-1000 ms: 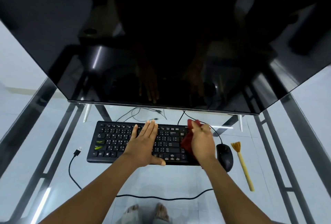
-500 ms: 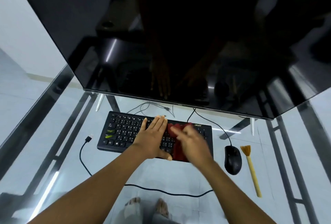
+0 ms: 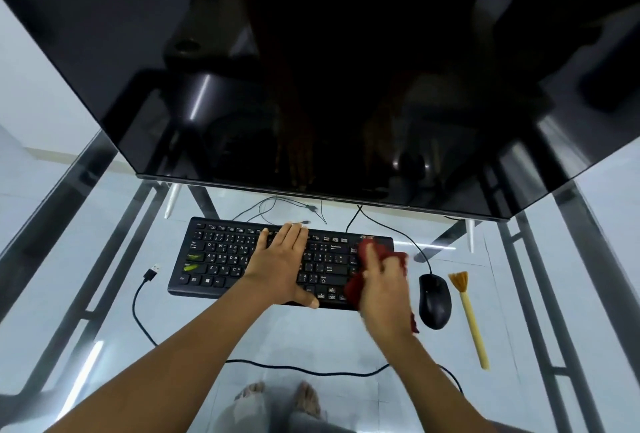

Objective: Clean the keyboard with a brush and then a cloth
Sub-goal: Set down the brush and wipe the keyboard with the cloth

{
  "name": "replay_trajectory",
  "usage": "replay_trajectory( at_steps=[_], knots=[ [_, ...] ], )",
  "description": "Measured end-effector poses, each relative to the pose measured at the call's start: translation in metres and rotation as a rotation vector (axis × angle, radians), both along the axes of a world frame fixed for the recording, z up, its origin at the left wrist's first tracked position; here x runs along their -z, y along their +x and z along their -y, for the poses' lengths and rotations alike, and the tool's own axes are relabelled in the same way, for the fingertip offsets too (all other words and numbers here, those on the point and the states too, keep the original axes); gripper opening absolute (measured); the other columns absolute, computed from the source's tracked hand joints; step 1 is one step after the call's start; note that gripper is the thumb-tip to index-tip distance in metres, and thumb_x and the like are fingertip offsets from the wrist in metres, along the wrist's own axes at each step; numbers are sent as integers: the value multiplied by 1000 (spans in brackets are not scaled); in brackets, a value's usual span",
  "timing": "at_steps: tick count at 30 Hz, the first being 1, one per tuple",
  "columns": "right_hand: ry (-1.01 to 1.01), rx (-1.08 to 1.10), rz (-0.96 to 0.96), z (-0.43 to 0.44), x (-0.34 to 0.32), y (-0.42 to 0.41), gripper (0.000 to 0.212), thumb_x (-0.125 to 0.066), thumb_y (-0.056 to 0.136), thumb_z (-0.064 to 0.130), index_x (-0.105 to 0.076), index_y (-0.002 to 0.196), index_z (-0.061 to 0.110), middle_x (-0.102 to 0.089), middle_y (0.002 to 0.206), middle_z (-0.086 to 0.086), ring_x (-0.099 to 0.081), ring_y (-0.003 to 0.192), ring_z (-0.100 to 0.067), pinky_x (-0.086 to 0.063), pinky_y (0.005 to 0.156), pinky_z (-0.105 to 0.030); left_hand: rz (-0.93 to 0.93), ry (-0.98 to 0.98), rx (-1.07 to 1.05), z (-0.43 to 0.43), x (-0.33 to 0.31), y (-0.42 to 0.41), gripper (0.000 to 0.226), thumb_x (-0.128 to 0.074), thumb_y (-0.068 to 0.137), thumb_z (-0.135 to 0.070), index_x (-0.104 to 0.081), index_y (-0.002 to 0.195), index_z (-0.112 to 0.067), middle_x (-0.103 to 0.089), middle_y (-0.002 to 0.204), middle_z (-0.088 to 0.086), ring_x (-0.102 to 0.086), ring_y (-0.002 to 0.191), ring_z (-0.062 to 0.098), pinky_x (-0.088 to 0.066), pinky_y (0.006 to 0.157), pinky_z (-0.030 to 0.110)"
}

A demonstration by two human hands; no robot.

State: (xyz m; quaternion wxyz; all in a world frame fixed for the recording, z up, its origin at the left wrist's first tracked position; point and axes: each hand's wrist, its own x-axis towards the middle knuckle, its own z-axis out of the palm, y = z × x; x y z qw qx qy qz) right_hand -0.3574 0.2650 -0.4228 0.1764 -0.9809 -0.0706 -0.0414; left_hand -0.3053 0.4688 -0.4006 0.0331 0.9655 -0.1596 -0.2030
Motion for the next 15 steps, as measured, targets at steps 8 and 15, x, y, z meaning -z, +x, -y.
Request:
replay_trajectory(
  at_steps=[8, 15],
  knots=[
    [-5, 97, 5, 10, -4, -10, 16, -50, 98, 40, -59, 111, 39, -54, 95, 6, -61, 84, -18, -52, 61, -33, 3, -29, 3, -2, 1, -2, 138, -63, 58, -81, 14, 151, -14, 15, 160, 1, 17, 146, 16, 3, 119, 52],
    [-1, -74, 58, 24, -1, -28, 26, -50, 97, 33, -57, 118, 47, -55, 106, -5, -64, 86, -29, -56, 58, -29, -11, -35, 0, -2, 2, -2, 139, -63, 58, -81, 17, 150, -14, 17, 160, 1, 19, 145, 16, 4, 119, 51]
  ],
)
